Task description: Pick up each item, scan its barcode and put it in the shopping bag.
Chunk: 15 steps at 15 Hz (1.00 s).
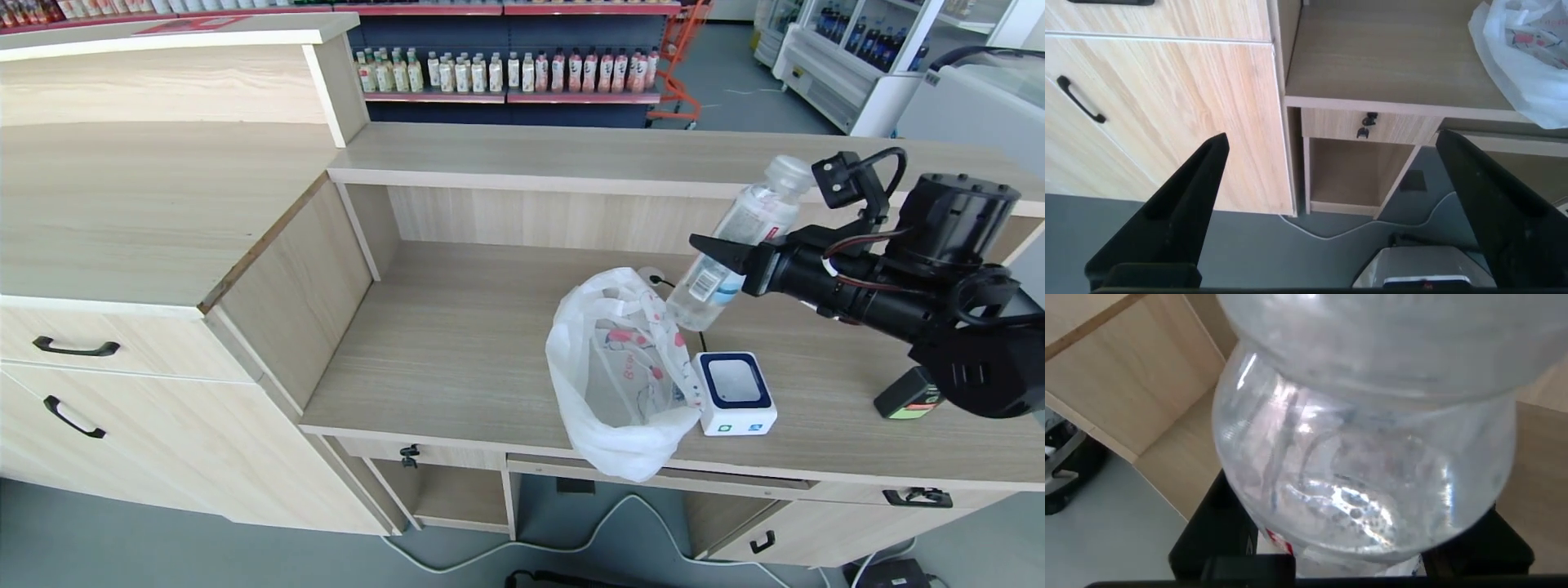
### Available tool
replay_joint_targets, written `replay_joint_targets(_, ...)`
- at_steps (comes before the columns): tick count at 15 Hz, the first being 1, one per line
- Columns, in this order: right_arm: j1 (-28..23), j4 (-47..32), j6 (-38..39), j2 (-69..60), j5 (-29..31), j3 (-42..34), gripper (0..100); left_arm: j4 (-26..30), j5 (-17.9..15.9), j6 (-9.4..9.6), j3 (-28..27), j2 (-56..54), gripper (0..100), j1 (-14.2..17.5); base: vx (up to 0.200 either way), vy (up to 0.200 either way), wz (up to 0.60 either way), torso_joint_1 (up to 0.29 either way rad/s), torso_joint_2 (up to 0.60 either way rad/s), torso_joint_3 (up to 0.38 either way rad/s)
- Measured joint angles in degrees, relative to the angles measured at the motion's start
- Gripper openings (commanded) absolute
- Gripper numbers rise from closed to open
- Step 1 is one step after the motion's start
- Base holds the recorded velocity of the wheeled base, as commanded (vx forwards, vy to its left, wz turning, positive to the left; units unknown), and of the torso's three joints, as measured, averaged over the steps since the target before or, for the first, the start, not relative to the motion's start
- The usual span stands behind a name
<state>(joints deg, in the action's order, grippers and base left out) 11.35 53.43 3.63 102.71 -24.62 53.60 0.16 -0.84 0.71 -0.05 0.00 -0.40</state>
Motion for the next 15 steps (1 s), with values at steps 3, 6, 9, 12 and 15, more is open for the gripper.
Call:
replay_joint_targets(3,1.33,0.38,0.00,3.33,0.22,0.33,0,0.00,0.13,-0.02,0.00,0.00,100,0.07,0.000,0.000,0.00,0.000,0.00,0.000)
replay_joint_targets(6,3.01,1.55,-0.02,6.28,-0.02,0.63,0,0.00,0.11,0.00,0.00,0.00,100,0.02,0.000,0.000,0.00,0.000,0.00,0.000)
replay_joint_targets(9,3.45,7.47,-0.30,10.52,0.05,0.63,0,0.02,-0.05,0.00,-0.02,0.00,100,0.07,0.000,0.000,0.00,0.000,0.00,0.000)
replay_joint_targets(12,3.30,15.79,-1.29,16.99,-0.06,0.63,0,0.02,-0.05,-0.02,-0.06,0.02,100,0.07,0.000,0.000,0.00,0.000,0.00,0.000)
replay_joint_targets(15,3.47,17.62,-4.72,22.10,-0.04,1.07,0,0.02,-0.05,0.00,-0.06,0.02,100,0.02,0.000,0.000,0.00,0.000,0.00,0.000)
